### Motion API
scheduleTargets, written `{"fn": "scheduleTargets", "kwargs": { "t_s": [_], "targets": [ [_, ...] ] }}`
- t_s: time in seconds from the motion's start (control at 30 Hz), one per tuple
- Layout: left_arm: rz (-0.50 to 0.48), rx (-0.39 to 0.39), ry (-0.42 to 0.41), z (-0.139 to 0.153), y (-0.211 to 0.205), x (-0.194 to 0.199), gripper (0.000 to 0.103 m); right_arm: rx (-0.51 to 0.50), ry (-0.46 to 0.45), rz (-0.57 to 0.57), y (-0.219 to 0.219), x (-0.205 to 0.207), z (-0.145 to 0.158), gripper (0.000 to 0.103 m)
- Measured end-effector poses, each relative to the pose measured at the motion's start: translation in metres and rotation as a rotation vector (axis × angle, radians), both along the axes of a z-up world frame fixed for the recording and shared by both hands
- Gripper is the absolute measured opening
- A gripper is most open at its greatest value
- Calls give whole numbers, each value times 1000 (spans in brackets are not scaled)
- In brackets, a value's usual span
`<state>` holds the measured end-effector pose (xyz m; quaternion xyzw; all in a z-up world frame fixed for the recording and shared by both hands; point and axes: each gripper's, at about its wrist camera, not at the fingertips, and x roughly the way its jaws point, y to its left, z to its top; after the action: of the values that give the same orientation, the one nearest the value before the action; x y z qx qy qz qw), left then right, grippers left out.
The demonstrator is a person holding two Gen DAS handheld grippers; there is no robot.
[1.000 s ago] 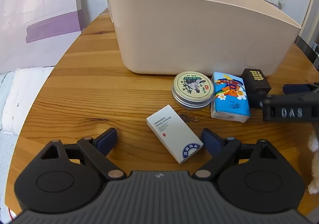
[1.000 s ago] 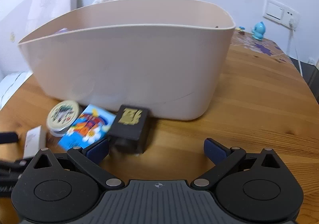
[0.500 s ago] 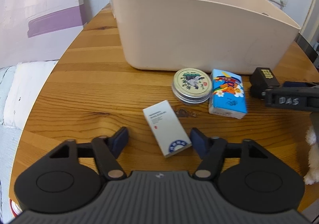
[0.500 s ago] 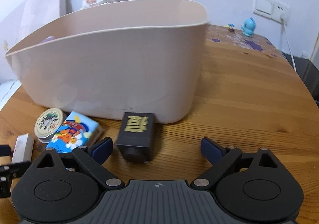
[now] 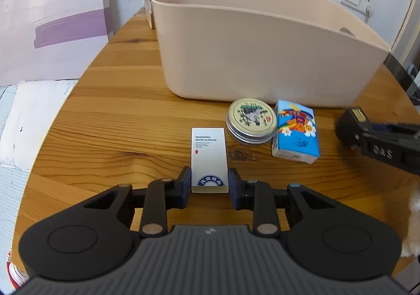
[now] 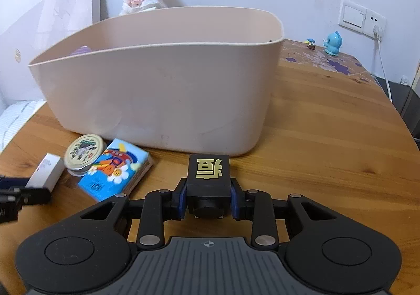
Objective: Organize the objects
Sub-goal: 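Lower both boxes into the basket and open both tools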
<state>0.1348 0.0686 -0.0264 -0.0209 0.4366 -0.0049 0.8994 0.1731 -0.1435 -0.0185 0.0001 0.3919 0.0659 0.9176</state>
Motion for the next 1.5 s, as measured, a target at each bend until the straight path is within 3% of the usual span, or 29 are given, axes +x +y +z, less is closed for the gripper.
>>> {"fn": "scheduleTargets", "kwargs": {
  "t_s": [0.2,0.43,0.8,1.03,1.27,1.5],
  "targets": [
    [15,1,-65,27,8,-10,32,39,-35,29,-11,-24,25,29],
    [5,36,-186,76,9,-16,32,76,-148,51,-22,-35,75,29],
    [-31,119,-337,133,-13,30,32,77,-295,82,-7,-1,133,29],
    [-26,180,-303,121,-26,88,32,52,-284,58,6,44,130,29],
    [-35,195,-191,83,-33,133,32,-7,-160,53,13,89,95,29],
    [-53,240,-92,51,-36,149,33,-56,-62,67,23,107,65,29]
  ]
}}
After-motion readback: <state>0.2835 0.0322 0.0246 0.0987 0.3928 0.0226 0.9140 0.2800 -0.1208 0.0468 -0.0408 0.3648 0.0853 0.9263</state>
